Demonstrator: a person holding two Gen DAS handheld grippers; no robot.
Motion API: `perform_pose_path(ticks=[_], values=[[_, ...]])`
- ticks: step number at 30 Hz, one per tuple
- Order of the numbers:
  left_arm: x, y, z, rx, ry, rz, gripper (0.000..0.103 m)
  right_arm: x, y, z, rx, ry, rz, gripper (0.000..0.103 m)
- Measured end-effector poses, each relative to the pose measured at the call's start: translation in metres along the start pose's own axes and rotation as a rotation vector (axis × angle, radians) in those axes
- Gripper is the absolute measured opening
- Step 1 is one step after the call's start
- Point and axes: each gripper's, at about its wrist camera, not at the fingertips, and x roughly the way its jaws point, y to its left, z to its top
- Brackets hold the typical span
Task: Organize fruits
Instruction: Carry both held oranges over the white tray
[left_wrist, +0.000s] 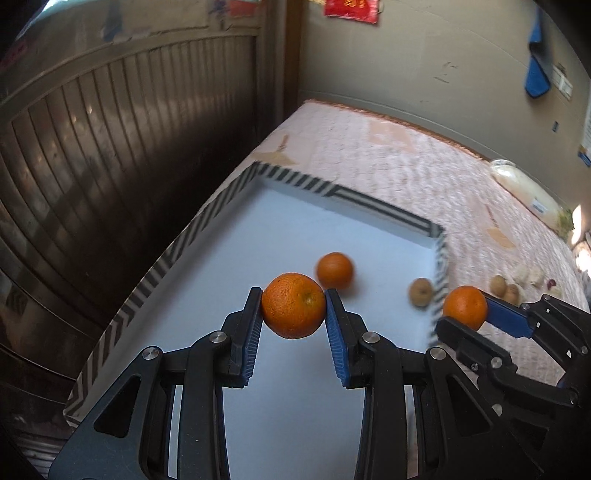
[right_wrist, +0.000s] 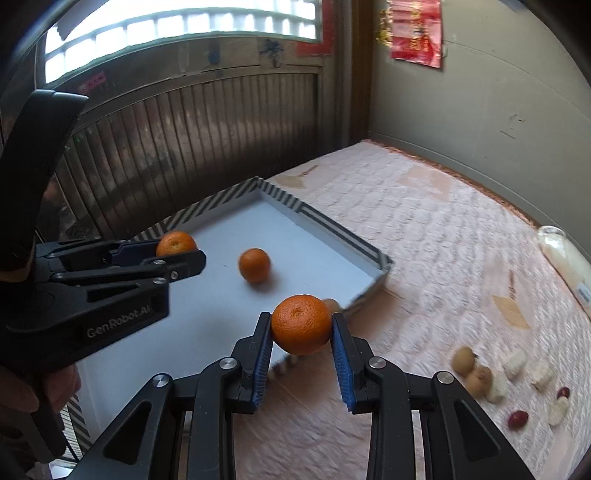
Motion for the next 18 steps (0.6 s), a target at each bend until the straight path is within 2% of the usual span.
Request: perform_pose_path(ticks=[11,18], values=[[0.03,0.015,-0.002,-0.046,0.071,0.01,0.033,0.048,0.027,0.008,-0.066,0.081,0.065,0.03],[0.037,0.017,-0.002,-0.054,0.096,0.039,0.033,0.059,0.029,0.008,-0.059,0.095,0.093,0.03]])
